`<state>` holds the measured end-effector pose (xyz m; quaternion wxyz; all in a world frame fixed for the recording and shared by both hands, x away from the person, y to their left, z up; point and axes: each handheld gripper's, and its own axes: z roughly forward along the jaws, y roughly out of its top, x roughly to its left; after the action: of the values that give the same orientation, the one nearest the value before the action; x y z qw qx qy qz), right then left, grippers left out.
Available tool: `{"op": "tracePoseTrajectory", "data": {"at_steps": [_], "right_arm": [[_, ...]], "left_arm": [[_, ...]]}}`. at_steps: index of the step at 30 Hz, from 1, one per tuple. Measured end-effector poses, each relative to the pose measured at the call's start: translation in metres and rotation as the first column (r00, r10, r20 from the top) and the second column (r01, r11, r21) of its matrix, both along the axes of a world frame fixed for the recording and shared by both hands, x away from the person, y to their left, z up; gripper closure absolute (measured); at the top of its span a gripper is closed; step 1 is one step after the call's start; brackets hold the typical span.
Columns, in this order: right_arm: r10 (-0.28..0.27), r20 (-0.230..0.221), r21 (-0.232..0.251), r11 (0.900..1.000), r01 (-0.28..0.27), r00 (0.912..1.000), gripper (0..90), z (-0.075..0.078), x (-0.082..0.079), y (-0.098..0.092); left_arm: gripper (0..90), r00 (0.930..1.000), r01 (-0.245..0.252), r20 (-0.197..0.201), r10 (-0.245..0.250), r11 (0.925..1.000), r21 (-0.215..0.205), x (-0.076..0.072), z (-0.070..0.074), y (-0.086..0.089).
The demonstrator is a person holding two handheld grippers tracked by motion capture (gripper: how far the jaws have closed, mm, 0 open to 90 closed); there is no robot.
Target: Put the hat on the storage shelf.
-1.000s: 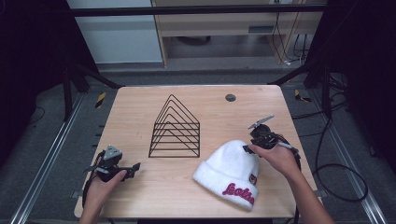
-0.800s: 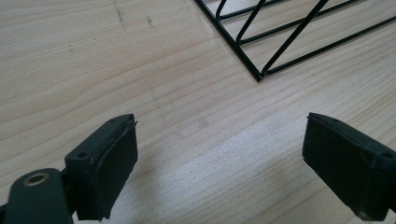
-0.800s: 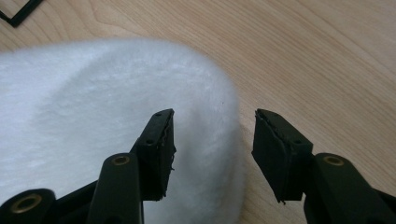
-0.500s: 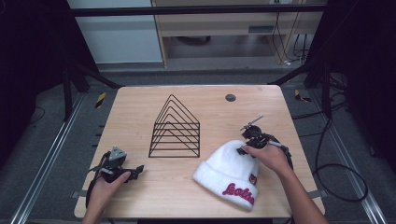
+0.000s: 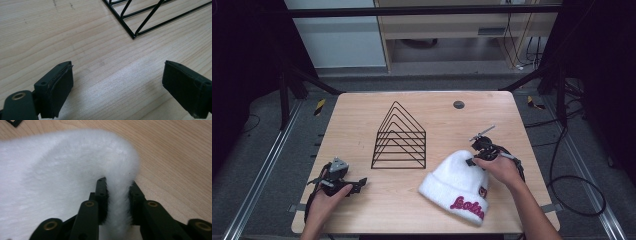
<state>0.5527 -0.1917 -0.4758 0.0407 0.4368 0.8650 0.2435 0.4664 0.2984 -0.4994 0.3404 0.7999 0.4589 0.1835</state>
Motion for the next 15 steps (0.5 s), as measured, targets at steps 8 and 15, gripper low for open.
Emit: {"op": "tracePoseTrajectory", "data": {"at_steps": [8,15], "right_arm": [[0.04,0.131,-0.019,0.999,-0.038,0.9906,81.3,0.02,-0.016,0.003],[0.081,0.321,0.033,0.995,-0.097,0.9437,81.6,0.075,-0.052,0.009]], "left_arm": [[9.4,0.9999,0.005,0.01,-0.005,1.0,0.001,-0.002,0.003,-0.002],[9.2,0.9989,0.017,0.044,-0.018,0.9998,0.01,-0.006,0.017,-0.002]]}}
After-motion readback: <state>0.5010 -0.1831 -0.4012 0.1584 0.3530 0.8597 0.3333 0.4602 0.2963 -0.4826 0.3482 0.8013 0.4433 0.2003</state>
